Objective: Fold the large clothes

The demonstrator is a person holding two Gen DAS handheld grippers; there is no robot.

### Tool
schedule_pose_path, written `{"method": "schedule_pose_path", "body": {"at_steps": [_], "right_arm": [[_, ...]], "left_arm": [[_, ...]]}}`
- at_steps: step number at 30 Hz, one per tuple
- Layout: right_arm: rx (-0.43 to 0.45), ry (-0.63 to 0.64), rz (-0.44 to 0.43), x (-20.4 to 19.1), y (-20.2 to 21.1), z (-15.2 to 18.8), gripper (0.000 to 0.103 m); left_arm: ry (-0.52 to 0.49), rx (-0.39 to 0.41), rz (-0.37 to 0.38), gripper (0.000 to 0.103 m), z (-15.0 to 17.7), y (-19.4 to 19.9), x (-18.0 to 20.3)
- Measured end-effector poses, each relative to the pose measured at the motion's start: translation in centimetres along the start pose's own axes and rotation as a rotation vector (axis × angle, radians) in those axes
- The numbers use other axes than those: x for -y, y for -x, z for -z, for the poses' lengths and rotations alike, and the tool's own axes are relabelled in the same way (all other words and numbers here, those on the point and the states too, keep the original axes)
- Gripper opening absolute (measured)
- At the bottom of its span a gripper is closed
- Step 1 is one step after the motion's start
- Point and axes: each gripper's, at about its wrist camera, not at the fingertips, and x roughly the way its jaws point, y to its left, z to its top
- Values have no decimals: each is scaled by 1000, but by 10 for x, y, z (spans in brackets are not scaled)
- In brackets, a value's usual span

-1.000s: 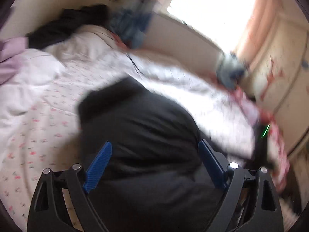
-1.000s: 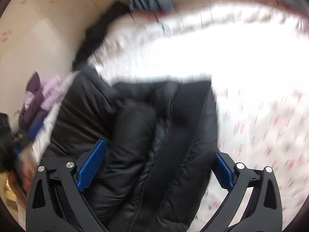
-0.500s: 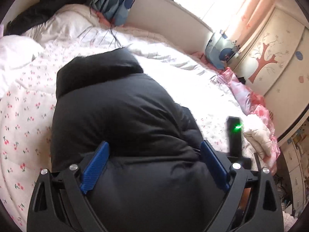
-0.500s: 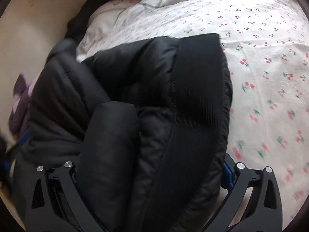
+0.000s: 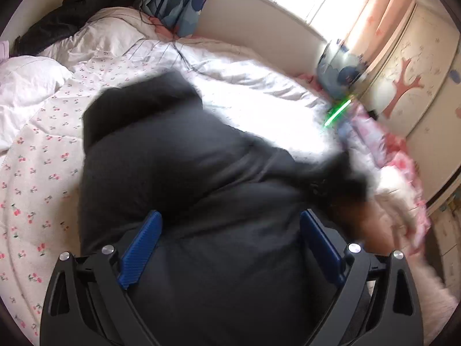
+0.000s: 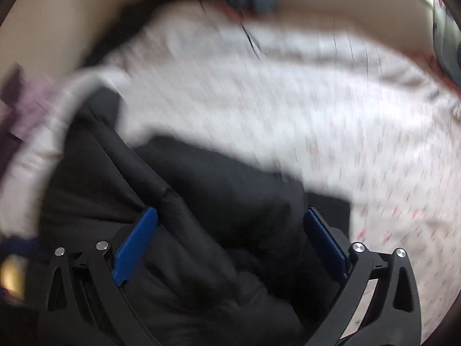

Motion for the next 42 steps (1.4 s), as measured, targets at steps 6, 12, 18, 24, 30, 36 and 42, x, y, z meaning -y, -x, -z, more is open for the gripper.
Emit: {"method": "schedule_pose_path", "body": {"at_steps": [6, 12, 18, 24, 30, 36, 42], "right_arm": [[25, -41, -2, 25, 56, 9, 96], [173, 52, -65, 1, 153, 76, 96], [-28, -43, -56, 26, 111, 116, 96], [151, 12, -58, 6, 180, 148, 96], [98, -7, -18, 10, 178, 145, 96], [335, 2, -217, -11, 228, 42, 96], [157, -118, -287, -1, 117, -18, 96]], "left_arm": [[106, -32, 88, 92, -1, -2, -16], [170, -18, 105, 92, 0, 10, -28], [83, -5, 53, 92, 4, 16, -6], [-24, -4, -59, 92, 9, 19, 8], [-34, 34, -86, 92, 10, 29, 10], [-77, 71, -171, 92, 11, 35, 12], [-151, 40, -218, 92, 14, 23, 23]]}}
